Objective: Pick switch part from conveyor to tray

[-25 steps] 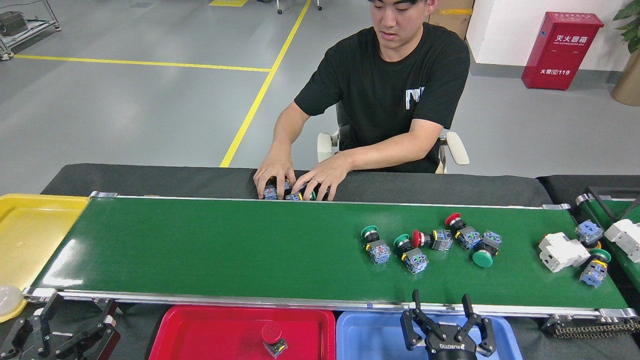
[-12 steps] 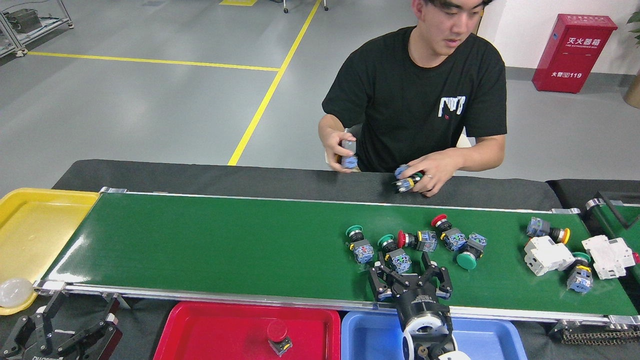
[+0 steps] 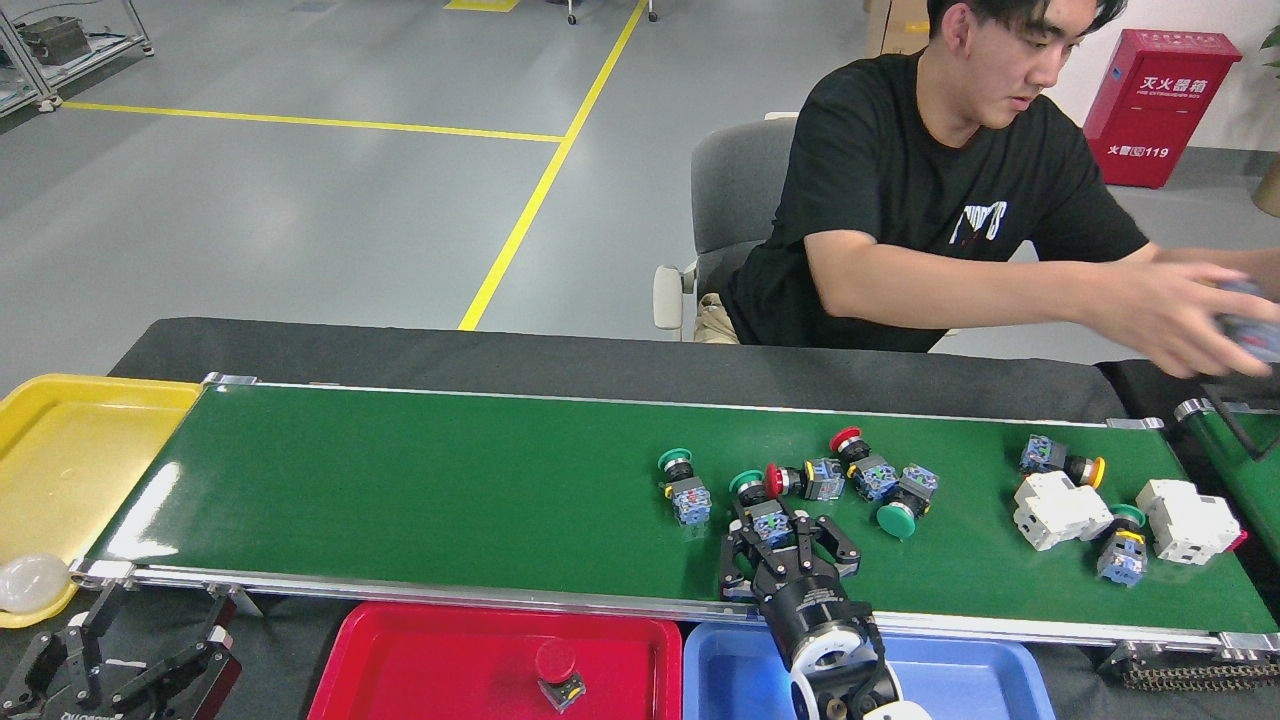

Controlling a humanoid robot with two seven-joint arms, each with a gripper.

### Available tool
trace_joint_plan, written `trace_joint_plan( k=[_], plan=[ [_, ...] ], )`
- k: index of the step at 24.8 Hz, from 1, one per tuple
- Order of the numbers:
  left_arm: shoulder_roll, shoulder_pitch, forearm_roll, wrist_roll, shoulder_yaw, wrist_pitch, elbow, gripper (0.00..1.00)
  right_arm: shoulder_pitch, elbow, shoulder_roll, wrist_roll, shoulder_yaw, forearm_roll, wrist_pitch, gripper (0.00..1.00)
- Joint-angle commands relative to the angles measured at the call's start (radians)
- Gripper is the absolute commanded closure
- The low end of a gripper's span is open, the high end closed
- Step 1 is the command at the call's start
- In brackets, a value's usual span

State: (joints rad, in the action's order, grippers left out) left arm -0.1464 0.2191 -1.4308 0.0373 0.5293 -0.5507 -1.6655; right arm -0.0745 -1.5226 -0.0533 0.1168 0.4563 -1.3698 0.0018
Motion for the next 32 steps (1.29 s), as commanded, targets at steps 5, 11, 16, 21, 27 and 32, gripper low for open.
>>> trace_joint_plan(
  k=[5, 11, 16, 21, 27, 32],
  plan=[
    [-0.004, 0.002, 0.003, 0.003, 0.011, 0.003, -0.013, 0.00, 0.022, -0.053, -0.005, -0.009, 0.186, -0.011, -0.215, 0.00],
    [0.001, 0.002, 0.004, 0.003, -0.002, 0.001, -0.016, 0.00, 0.022, -0.056, -0.010, -0.016, 0.196, -0.006, -0.209, 0.00],
    [0.004, 0.003, 0.004, 0.003, -0.008, 0.000, -0.049, 0.00, 0.157, -0.168, 0.003, -0.111, 0.028, 0.000, 0.020, 0.01],
    [0.025, 0.003, 0.001, -0.031, -0.066, 0.003, -0.072, 0.00, 0.199, -0.180, 0.063, -0.269, -0.022, 0.008, 0.073, 0.01],
    [0.048, -0.023, -0.014, -0.096, -0.268, 0.084, -0.074, 0.00, 0.340, -0.179, 0.063, -0.287, -0.179, 0.008, 0.116, 0.01],
    [0.056, -0.139, -0.094, -0.114, -0.500, 0.267, -0.026, 0.00, 0.306, -0.163, 0.050, -0.273, -0.217, 0.009, 0.199, 0.01]
  ],
)
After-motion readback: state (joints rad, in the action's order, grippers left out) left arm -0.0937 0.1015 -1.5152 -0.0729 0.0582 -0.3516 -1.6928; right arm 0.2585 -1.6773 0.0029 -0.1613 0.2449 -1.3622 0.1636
